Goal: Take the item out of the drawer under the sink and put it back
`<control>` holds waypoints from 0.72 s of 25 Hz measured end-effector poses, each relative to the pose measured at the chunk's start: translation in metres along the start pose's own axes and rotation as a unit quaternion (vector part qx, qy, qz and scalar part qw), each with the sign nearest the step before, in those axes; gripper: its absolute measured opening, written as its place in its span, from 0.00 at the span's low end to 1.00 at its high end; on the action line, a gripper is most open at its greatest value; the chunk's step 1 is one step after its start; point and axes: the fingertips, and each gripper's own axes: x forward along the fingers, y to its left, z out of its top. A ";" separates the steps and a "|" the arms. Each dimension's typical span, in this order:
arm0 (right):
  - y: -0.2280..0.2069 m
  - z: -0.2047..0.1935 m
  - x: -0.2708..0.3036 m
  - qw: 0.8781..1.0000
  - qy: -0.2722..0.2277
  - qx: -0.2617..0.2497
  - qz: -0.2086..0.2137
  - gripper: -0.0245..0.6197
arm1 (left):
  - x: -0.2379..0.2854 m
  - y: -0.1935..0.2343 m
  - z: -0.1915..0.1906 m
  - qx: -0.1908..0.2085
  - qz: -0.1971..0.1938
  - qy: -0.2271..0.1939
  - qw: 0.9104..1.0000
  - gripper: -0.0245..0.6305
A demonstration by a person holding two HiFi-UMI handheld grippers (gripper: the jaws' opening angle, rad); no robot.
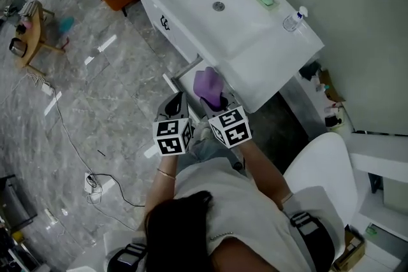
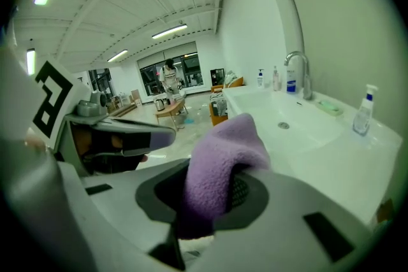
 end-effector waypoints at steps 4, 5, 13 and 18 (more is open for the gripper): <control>0.002 0.002 0.010 1.000 0.001 -0.001 0.015 0.19 | 0.005 0.005 -0.001 -0.004 0.012 0.000 1.000 0.04; 0.002 0.001 0.012 1.000 0.002 -0.002 0.017 0.19 | 0.007 0.006 -0.002 -0.006 0.012 0.001 1.000 0.04; -0.003 -0.012 0.036 0.999 0.025 -0.013 0.017 0.19 | 0.033 0.007 -0.017 -0.005 -0.022 0.013 1.000 0.04; -0.001 -0.025 0.051 0.999 0.037 -0.003 0.014 0.19 | 0.047 0.016 -0.034 -0.011 -0.027 0.036 0.999 0.04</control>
